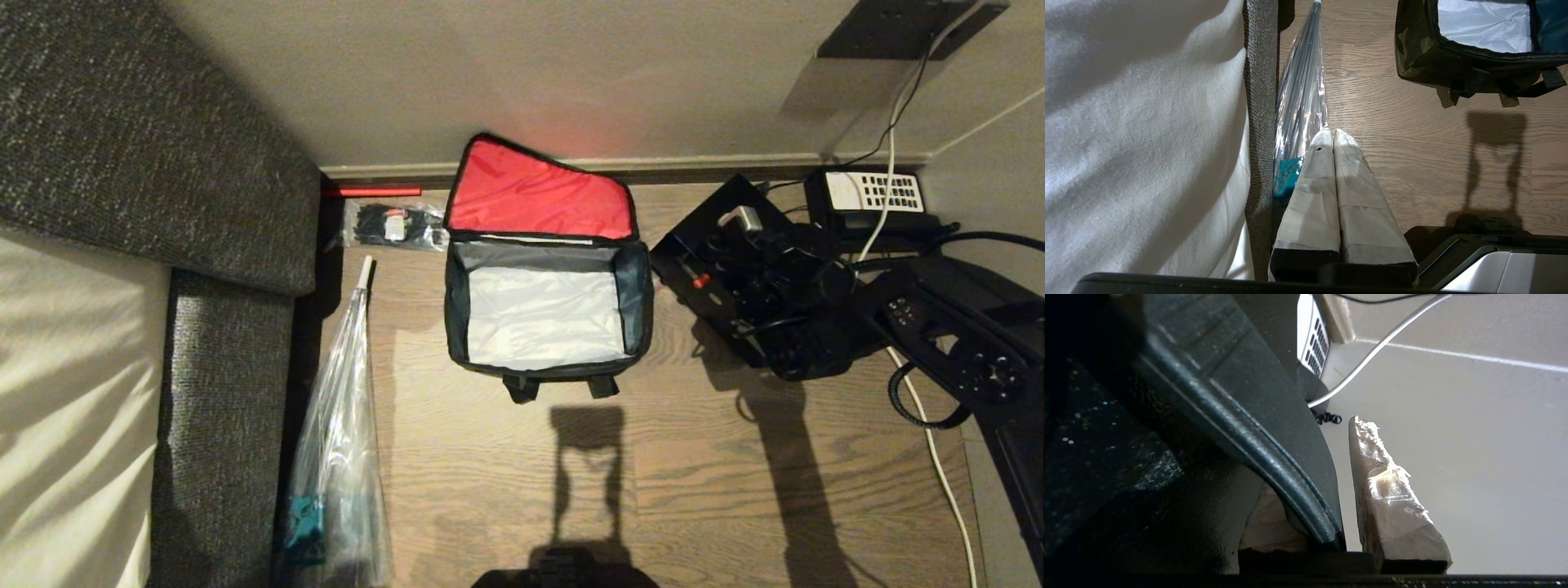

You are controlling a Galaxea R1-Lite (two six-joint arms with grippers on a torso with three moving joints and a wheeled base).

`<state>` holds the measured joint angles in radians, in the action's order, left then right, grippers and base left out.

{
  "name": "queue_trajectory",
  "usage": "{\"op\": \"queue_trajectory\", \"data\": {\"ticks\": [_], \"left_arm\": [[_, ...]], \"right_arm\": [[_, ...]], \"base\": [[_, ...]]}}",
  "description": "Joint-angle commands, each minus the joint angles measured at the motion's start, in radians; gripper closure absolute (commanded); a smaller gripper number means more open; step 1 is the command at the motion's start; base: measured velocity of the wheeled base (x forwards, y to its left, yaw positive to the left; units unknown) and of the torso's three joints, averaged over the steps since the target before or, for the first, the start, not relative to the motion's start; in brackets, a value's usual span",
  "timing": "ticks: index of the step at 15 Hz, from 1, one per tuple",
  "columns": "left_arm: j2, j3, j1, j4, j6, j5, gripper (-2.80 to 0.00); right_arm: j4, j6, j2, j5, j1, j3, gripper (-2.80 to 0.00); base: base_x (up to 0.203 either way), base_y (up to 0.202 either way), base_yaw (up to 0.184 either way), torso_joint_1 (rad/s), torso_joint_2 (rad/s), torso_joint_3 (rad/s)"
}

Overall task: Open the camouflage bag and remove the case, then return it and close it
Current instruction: Grip the handle again, then place the black box back

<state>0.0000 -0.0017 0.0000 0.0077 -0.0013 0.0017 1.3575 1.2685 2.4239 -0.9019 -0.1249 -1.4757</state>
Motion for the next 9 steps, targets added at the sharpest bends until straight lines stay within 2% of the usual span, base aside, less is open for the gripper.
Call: {"op": "queue_trajectory", "data": {"ticks": [1,9], "left_arm": [[-0.003,0.000,0.000,0.000,0.000,0.000,0.00],[-0.003,0.000,0.000,0.000,0.000,0.000,0.00]], "right_arm": [[0.005,0.011,-0.047,-0.005,-0.005,0.018,0.00],[-0.076,0.006,-0.334,-0.005,-0.003,0.217,0.00]], "base": [[0.000,0.000,0.000,0.000,0.00,0.000],[0.000,0.000,0.000,0.000,0.00,0.000]]}}
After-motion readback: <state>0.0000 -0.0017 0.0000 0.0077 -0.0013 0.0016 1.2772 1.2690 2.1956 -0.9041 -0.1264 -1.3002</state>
